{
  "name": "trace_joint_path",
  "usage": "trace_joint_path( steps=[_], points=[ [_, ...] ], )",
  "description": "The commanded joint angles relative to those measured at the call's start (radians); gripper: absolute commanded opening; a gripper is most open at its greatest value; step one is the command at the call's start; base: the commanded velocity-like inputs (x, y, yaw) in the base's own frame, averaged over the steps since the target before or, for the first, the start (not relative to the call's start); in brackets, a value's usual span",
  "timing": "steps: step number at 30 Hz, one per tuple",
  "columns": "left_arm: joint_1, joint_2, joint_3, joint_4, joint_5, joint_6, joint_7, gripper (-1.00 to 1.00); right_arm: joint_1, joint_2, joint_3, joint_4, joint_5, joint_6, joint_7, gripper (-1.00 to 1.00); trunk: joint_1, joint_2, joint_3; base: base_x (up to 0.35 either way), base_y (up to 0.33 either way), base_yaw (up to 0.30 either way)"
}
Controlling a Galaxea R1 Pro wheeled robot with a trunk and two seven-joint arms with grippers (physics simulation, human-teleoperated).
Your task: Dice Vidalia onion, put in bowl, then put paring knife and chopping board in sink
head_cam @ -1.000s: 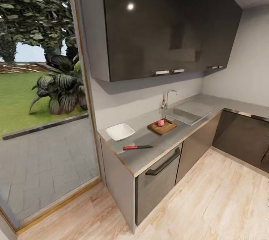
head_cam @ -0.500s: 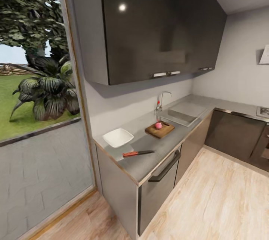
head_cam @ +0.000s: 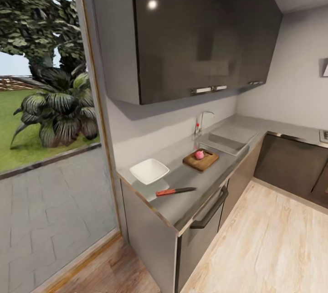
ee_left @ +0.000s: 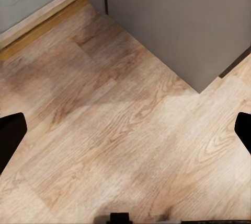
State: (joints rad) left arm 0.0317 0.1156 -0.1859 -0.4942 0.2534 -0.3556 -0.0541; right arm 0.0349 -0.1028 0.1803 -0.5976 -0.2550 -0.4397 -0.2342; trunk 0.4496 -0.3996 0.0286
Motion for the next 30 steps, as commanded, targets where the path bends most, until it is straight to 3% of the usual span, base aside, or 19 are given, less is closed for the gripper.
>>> trace_joint_path(
  steps=[1,18,30],
  points=[
    [0.0,0.001,-0.006,-0.001,0.011,-0.002,-0.002,1.0,0.0,-0.002,0.008,-0.001,-0.007,-0.002,-0.008,1.0,0.0,0.0,-0.001,0.025,0.021,0.0],
    [0.0,0.001,-0.007,0.0,0.01,-0.002,-0.003,1.0,0.0,-0.002,0.008,-0.002,-0.007,-0.002,-0.008,1.0,0.0,0.0,-0.028,0.003,0.002,0.0],
    [0.0,0.0,-0.008,0.0,0.01,-0.002,-0.003,1.0,0.0,-0.002,0.008,-0.002,-0.007,-0.002,-0.008,1.0,0.0,0.0,-0.032,0.0,0.0,-0.013]
  ],
)
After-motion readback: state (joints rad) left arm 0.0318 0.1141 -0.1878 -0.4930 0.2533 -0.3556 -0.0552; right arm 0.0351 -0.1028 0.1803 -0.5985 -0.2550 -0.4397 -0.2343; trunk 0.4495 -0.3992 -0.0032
